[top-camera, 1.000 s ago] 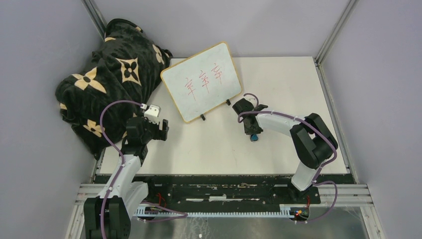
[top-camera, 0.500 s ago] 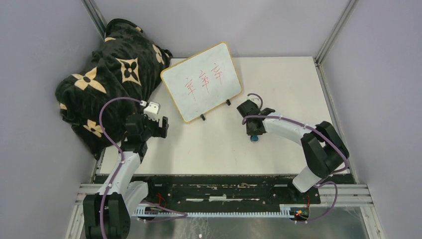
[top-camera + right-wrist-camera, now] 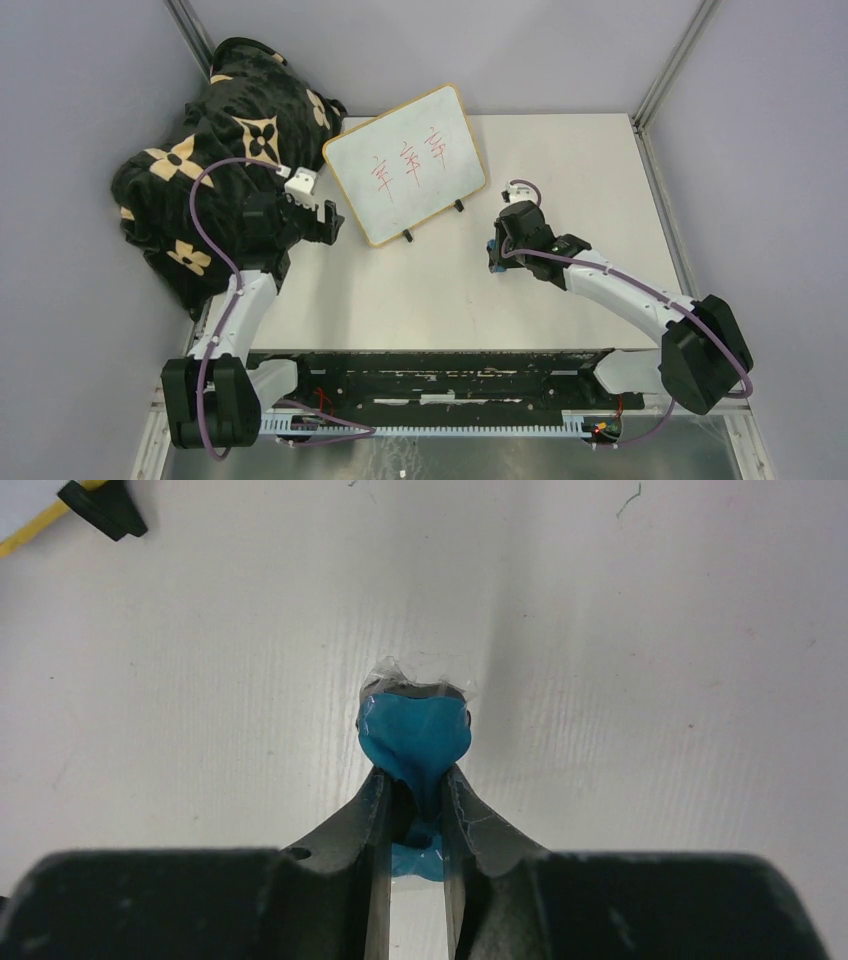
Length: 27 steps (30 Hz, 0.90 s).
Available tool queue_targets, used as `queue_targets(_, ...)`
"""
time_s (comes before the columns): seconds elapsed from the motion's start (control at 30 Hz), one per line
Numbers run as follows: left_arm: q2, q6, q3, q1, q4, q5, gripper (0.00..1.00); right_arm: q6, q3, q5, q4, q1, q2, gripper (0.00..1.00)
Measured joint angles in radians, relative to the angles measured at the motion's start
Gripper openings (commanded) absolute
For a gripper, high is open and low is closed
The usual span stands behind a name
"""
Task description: Erase the whiteboard
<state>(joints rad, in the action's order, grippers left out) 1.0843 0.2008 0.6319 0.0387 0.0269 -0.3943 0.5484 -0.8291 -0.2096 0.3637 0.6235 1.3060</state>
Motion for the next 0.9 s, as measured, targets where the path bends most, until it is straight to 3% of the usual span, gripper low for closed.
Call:
queue_targets(0.3,0.053,-0.002,0.236,0.037,-0.058,-0.116,0.86,-0.02,0.0,0.027,-0.023,0.0,-0.013,0.12)
queue_targets(0.6,0.385,-0.035,0.598,0.208,-0.141,-0.4,0.81,-0.037,0.0,0.027,-0.023,0.0,-0.013,0.14)
queue_targets(0.9,0.503,-0.082,0.683,0.198,-0.183,-0.534,0.81,-0.066,-0.048,0.003,0.038,0.0,-0.011,0.15)
